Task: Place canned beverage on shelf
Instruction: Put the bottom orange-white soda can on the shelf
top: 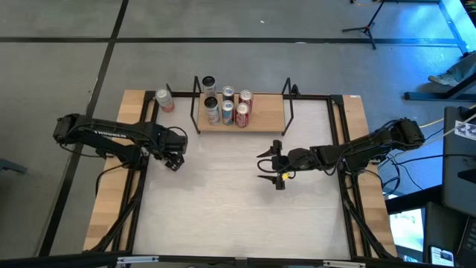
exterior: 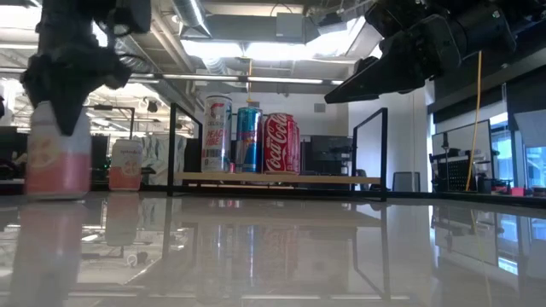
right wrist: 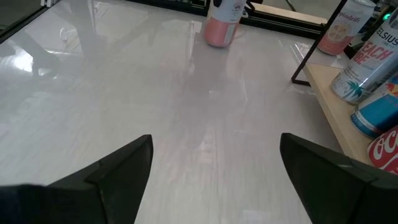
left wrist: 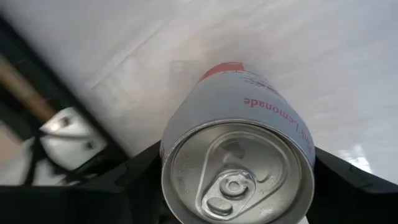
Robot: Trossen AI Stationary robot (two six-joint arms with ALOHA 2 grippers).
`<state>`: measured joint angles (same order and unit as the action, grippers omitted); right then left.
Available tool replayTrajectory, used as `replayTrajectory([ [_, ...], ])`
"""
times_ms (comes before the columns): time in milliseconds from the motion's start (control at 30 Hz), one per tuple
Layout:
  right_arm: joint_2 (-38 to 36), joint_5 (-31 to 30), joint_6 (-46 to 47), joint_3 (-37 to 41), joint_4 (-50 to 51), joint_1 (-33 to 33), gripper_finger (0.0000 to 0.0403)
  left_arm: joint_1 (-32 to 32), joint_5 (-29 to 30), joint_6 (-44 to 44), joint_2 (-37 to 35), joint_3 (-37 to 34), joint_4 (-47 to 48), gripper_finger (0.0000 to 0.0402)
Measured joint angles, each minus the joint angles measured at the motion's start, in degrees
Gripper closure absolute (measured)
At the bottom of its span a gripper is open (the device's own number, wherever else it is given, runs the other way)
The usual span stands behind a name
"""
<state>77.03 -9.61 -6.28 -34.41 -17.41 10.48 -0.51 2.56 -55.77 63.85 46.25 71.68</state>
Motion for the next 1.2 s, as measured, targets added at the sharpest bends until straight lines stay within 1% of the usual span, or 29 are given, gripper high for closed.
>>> replayTrajectory([
  [167, 0.0, 0.0, 0.0, 0.0, 0.0, 0.0, 0.0056, 2.3, 0.9, -1.6, 0.0, 3.2, -2.2, 0.0129],
  [233, 0.0, 0.1, 0.0, 0.0, 0.0, 0.0, 0.0056, 3.4, 1.1, -2.5, 0.0, 4.1, -4.6, 0.0129],
  [433, 0.0, 0.2, 0.4, 0.0, -0.3, 0.0, 0.0056, 6.4, 1.1, -4.0, 0.6, 4.4, -10.5, 0.0129],
  [600, 0.0, 0.2, 2.0, 0.0, 0.3, 0.0, 0.0056, 8.4, 0.6, -4.0, 4.2, 4.5, -15.7, 0.0129],
  [833, 0.0, 0.2, 3.6, 0.0, 2.7, 0.0, 0.0056, 10.4, -1.0, -2.3, 11.8, 5.1, -23.9, 0.0129],
  [967, 0.0, 0.2, 4.5, 0.0, 4.7, 0.5, 0.0056, 11.9, -0.4, -0.7, 17.2, 10.0, -23.1, 0.0129],
  [1200, 0.0, 0.1, 4.8, 0.0, 5.3, 2.8, 0.0056, 13.0, -0.4, 5.3, 27.5, 22.6, -23.0, 0.0129],
])
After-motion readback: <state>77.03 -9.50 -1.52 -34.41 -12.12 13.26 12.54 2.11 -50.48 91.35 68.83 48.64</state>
